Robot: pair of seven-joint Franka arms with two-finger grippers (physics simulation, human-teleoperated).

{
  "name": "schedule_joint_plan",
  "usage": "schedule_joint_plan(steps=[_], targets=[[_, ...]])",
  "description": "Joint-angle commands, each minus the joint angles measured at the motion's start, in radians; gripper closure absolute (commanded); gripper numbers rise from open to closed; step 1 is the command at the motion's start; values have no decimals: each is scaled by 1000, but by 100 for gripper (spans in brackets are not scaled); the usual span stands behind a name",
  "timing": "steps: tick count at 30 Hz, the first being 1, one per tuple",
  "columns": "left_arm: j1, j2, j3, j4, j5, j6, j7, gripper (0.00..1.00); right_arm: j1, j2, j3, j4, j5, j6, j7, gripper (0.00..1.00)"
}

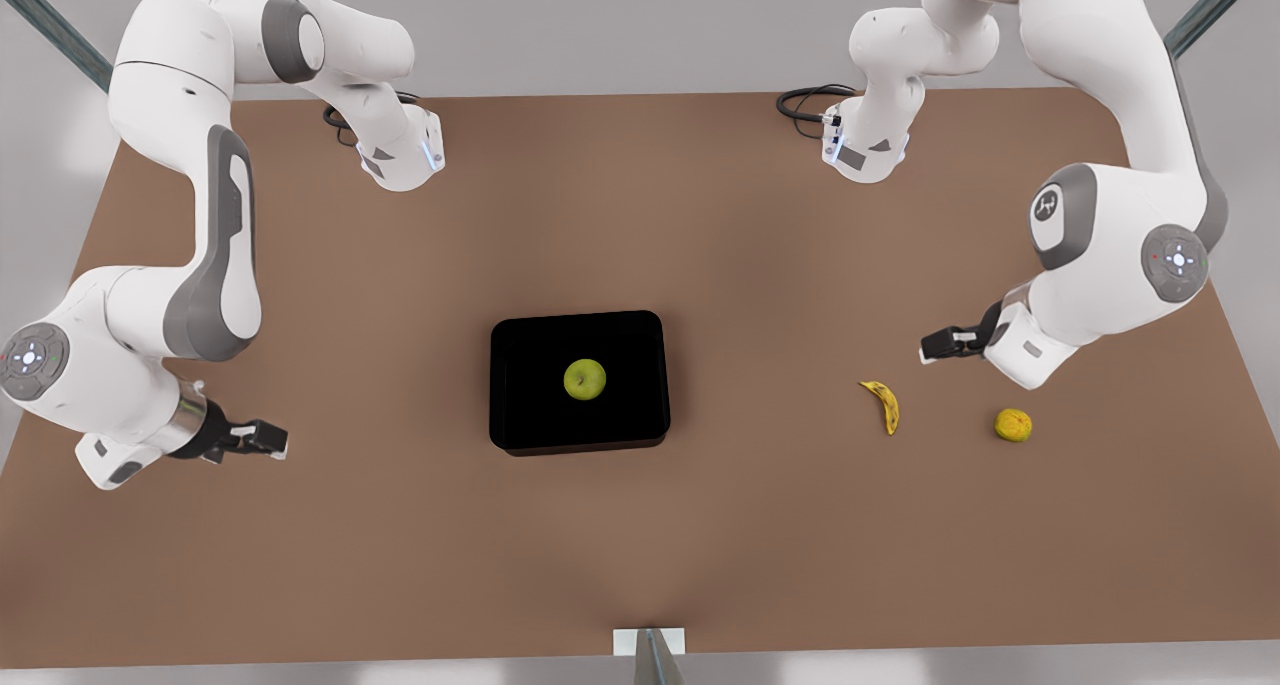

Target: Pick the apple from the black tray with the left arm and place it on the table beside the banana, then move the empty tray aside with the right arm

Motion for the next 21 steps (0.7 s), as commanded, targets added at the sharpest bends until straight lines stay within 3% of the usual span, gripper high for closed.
schedule_joint_plan(steps=[1, 4, 5, 8, 11, 19, 21], targets=[[-4, 2, -2, -10, 2, 38, -110, 0, 1, 0, 2, 1, 2, 57, -73, 0], [-24, 9, 0, 29, -6, 46, -119, 0, 1, 0, 2, 1, 2, 55, -74, 0], [-54, 48, -3, 27, 16, 158, -111, 0, 3, 0, 2, -1, 1, 55, -73, 0], [-357, 83, -8, 47, 48, 206, -464, 0, 3, 0, 2, -1, 1, 55, -74, 0], [-538, 160, -8, 38, 168, 244, -695, 0, 3, 0, 4, -1, 1, 55, -74, 0], [-674, 408, -5, 47, 178, 511, -1090, 0, 4, 0, 4, -1, 1, 55, -73, 0], [-699, 489, -5, 163, 215, 503, -1153, 0, 6, 1, 4, -1, 1, 55, -73, 0]])
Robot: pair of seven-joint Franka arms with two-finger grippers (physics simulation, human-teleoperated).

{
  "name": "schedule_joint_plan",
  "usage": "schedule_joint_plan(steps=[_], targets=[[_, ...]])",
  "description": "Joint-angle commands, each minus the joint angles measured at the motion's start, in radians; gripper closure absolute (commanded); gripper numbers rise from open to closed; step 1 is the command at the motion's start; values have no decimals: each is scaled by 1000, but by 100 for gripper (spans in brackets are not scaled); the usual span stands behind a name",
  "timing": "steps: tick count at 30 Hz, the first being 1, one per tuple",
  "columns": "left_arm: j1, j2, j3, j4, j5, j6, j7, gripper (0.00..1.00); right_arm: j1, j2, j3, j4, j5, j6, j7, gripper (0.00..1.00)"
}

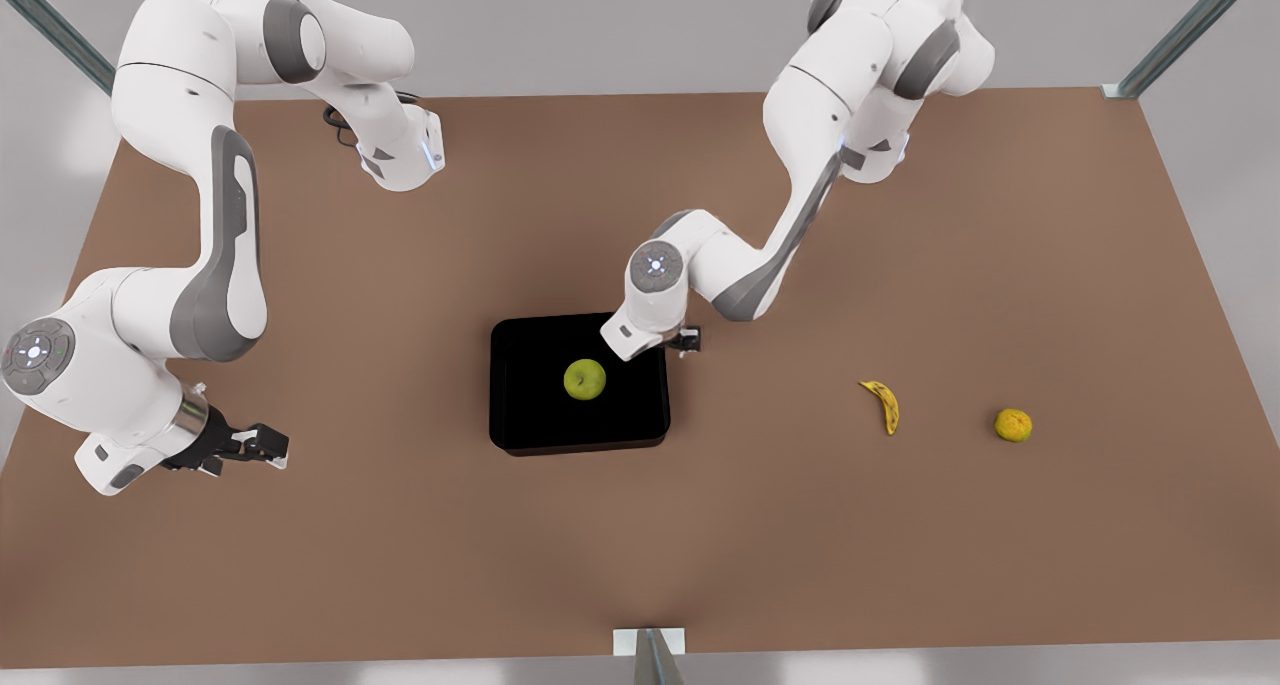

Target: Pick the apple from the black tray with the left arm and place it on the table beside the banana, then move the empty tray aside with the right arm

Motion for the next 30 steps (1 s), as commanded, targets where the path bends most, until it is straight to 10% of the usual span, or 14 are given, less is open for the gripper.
schedule_joint_plan(steps=[1, 6, 30], targets=[[-20, 81, 1, 105, 47, 107, -661, 0, 0, -1, 0, 1, 1, 1, -24, 0], [-63, 276, 23, 354, 102, 107, -690, 0, 1, 1, 0, 1, 0, 1, -24, 0], [-146, 352, 23, 346, 237, 182, -742, 0, 1, 1, 0, 1, -2, 1, -24, 0]])
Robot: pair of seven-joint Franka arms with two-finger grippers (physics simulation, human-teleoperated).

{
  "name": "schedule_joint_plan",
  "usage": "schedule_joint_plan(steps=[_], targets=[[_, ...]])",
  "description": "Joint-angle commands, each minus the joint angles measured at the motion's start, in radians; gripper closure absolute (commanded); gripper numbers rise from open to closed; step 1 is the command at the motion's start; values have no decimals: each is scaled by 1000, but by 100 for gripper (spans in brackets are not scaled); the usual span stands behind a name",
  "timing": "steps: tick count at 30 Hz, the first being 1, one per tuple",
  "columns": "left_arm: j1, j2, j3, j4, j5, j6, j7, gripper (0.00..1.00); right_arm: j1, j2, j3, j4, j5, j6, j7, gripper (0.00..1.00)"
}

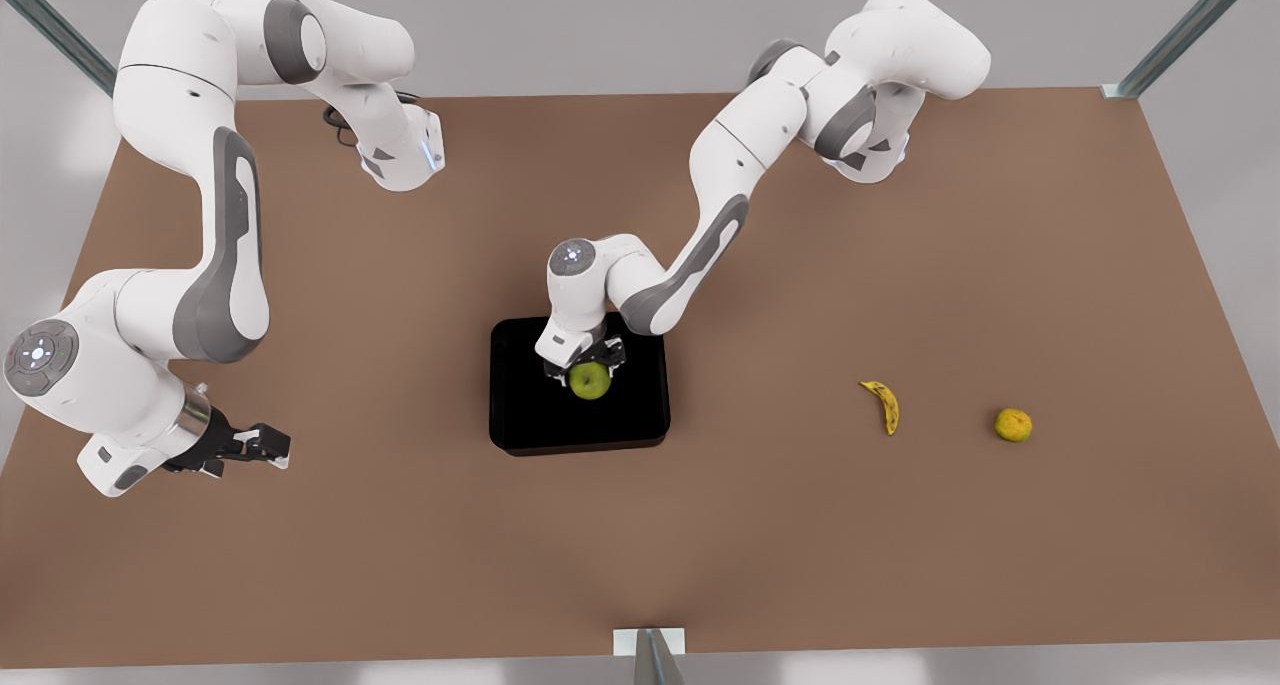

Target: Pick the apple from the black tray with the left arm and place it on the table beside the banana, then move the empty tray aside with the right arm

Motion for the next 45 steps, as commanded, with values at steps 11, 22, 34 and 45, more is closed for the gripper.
schedule_joint_plan(steps=[11, 22, 34, 45], targets=[[-11, 12, 0, -6, 62, 1, -175, 22, 0, -1, 0, 1, 1, 0, -4, 0], [486, -482, -2, -324, -246, -421, 1010, 22, 338, -15, 5, 54, -86, -105, 589, 0], [555, -602, 27, -936, -234, 204, 1159, 22, 394, -374, 85, -621, 44, 225, 764, 0], [541, -712, 49, -821, -232, -49, 1099, 0, 379, -331, 85, -849, 30, 596, 594, 0]])
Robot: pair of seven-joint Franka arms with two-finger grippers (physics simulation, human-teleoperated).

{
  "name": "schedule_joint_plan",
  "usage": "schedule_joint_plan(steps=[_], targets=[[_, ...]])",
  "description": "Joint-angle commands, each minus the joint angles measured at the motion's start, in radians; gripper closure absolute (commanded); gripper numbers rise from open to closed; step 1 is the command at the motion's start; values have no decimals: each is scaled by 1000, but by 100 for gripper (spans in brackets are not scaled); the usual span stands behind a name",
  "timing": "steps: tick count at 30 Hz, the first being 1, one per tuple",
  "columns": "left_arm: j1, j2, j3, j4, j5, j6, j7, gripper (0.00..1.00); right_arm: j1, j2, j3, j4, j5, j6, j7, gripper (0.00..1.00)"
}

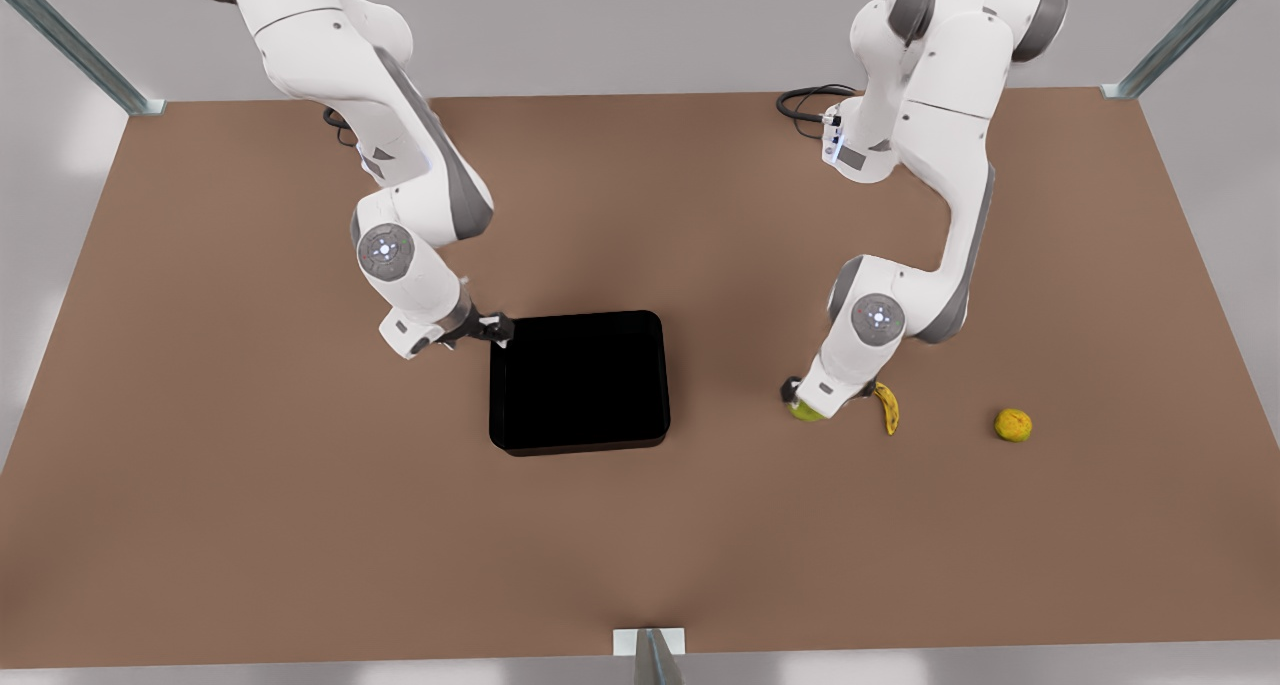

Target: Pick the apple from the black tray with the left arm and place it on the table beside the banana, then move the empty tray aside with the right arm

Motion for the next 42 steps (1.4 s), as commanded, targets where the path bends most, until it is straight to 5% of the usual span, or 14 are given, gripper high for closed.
schedule_joint_plan(steps=[1, 2, 4, 6, 22, 34, 42], targets=[[13, -75, 38, 194, -6, -507, 365, 0, 8, 27, -5, -16, 2, 219, 59, 0], [60, -75, 75, 332, -55, -705, 487, 0, 8, 47, -5, -15, 2, 227, 59, 0], [225, -204, 87, 251, -342, -669, 511, 0, 8, 72, 0, -13, 2, 255, 57, 0], [220, -275, 74, 172, -153, -541, 432, 0, 10, 96, 3, -7, 2, 276, 57, 0], [220, -227, 77, 211, -152, -552, 418, 0, 8, 289, 1, 7, 2, 408, -74, 2], [220, -227, 77, 208, -152, -554, 412, 0, 8, 289, 1, 7, 5, 402, -84, 70], [220, -227, 77, 206, -150, -554, 412, 0, 8, 268, 1, 7, 5, 396, -87, 78]])
